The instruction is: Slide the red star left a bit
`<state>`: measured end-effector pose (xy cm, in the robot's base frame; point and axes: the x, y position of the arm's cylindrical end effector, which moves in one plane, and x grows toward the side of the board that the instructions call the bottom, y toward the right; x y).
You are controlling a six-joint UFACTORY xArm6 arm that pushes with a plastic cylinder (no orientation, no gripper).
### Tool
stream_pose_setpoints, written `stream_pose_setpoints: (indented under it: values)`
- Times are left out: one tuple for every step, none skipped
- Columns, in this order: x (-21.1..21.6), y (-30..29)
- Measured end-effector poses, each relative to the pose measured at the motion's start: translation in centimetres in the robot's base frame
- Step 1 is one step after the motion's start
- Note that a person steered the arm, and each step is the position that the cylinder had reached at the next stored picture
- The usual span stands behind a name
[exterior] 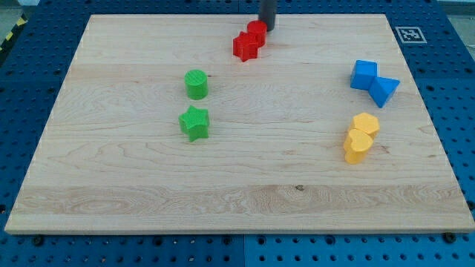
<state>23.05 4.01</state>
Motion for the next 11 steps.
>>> stream_pose_setpoints:
  values:
    - [1.9,-0.2]
    - [4.6,-0.2]
    - [5.1,1.6]
    - [8.3,1.9]
    - [10.6,0.0]
    - [10.7,-2.7]
    - [10.7,-4.5]
    - [10.7,-6.5]
    - [10.7,-7.3]
    - [10.6,-6.5]
    - [9.5,-6.2]
